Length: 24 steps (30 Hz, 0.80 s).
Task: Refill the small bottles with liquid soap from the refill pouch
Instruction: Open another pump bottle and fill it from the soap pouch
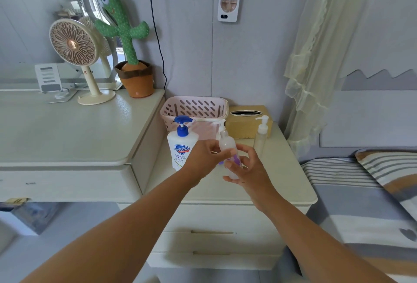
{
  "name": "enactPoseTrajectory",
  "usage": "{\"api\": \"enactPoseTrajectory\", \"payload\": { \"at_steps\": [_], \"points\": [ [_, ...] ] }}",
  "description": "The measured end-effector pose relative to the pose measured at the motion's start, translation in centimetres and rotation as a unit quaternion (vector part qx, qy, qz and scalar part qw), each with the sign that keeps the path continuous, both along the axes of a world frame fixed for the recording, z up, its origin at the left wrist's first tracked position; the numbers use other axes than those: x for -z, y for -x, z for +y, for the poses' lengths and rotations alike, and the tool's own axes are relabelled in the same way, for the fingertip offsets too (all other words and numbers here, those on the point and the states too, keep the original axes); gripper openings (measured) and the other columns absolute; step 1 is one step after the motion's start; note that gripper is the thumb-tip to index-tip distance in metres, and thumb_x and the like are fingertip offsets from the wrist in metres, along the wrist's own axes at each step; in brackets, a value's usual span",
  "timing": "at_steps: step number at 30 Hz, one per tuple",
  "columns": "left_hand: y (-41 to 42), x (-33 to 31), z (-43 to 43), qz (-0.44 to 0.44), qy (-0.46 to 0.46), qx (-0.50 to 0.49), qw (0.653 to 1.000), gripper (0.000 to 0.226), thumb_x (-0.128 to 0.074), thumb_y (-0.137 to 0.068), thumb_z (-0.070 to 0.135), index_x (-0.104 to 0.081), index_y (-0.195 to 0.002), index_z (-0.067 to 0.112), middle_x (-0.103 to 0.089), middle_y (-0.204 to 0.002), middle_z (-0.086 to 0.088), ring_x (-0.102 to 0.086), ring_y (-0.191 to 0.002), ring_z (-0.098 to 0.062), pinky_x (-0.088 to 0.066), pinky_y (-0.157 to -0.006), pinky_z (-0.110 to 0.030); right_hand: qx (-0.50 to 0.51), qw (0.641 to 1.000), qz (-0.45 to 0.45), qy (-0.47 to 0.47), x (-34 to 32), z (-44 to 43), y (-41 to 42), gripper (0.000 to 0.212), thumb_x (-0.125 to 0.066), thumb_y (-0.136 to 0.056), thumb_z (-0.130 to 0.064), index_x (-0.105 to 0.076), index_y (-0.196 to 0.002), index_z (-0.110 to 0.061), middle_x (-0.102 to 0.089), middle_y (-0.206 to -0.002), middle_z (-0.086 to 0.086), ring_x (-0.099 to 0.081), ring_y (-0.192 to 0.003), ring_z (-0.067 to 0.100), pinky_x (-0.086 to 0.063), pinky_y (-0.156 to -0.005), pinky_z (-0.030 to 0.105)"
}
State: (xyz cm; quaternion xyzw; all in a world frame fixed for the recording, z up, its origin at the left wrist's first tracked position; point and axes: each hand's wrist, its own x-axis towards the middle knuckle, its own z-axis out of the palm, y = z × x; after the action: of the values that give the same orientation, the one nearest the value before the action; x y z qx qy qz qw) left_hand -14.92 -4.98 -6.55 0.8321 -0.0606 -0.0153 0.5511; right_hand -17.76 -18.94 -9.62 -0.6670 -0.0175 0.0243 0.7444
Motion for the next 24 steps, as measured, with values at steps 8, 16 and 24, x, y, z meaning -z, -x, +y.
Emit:
{"api": "enactPoseTrajectory", "payload": {
  "at_steps": [8, 16, 24],
  "points": [
    [0.0, 2.2, 1.2, -0.042, -0.049, -0.106, 0.992, 0.036, -0.074, -0.079, 0.04, -0.067, -0.102, 0.014, -0.07, -0.086, 0.004, -0.065, -0.078, -0.013, -0.056, -0.071, -0.025, 0.011, 0.981, -0.008, 0.191, 2.8, -0.8, -1.0, 0.045, -0.071, -0.083, -0.018, -0.051, -0.124, -0.021, -0.06, -0.118, -0.005, -0.061, -0.105, 0.015, -0.055, -0.088, 0.038],
    [0.0, 4.6, 2.0, -0.036, -0.103, -0.137, 0.985, 0.034, -0.075, -0.08, 0.035, -0.061, -0.103, 0.014, -0.064, -0.089, 0.005, -0.058, -0.076, -0.006, -0.04, -0.06, -0.008, 0.013, 0.919, -0.048, 0.391, 5.5, -2.1, -1.9, 0.036, -0.062, -0.088, -0.013, -0.054, -0.123, -0.014, -0.058, -0.12, -0.002, -0.057, -0.095, 0.009, -0.037, -0.072, 0.006],
    [-0.8, 6.3, 1.9, -0.046, -0.12, -0.131, 0.983, 0.038, -0.076, -0.078, 0.034, -0.062, -0.106, 0.013, -0.066, -0.093, 0.003, -0.061, -0.083, -0.01, -0.044, -0.069, -0.016, -0.036, 0.848, -0.099, 0.52, 6.5, -0.6, -5.2, 0.042, -0.055, -0.092, -0.009, -0.048, -0.133, -0.018, -0.049, -0.133, 0.001, -0.053, -0.114, 0.021, -0.044, -0.098, 0.034]
  ]
}}
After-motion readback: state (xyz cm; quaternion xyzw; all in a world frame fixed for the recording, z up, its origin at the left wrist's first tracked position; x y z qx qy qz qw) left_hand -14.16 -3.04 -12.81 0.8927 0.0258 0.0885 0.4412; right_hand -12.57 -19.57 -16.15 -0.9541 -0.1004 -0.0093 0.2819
